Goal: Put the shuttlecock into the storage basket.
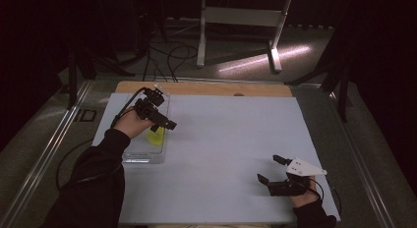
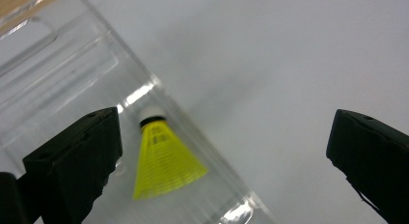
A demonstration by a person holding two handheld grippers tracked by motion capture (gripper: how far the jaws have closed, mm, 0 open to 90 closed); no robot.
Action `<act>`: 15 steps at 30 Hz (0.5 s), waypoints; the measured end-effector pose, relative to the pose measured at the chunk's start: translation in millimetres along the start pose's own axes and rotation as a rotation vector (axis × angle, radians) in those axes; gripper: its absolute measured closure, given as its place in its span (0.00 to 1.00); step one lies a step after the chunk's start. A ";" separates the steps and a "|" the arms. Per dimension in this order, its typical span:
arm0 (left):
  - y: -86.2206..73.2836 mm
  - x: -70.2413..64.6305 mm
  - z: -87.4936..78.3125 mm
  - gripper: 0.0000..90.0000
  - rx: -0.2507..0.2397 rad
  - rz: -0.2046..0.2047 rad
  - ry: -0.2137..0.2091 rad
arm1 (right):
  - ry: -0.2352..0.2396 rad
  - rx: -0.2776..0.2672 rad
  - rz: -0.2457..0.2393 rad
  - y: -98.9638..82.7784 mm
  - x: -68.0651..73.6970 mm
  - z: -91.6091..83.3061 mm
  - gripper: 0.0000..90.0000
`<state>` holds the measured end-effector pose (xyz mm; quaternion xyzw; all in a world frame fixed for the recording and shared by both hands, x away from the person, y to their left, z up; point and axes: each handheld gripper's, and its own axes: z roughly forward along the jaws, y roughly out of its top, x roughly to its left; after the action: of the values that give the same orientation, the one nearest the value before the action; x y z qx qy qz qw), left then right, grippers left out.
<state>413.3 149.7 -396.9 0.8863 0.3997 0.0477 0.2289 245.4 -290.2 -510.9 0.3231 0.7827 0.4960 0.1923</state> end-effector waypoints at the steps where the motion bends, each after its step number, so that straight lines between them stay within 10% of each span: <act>1: 1.3 -2.4 -0.8 0.00 -0.006 0.007 -0.001 | 0.001 0.000 0.001 0.0 -0.1 0.1 0.10; 15: 14.8 -42.6 0.7 0.00 -0.059 0.144 -0.076 | 0.000 0.003 -0.003 0.2 0.3 0.0 0.10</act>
<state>394.8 109.8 -386.8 0.9068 0.3243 0.0421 0.2661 245.2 -289.9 -510.7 0.3220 0.7839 0.4946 0.1927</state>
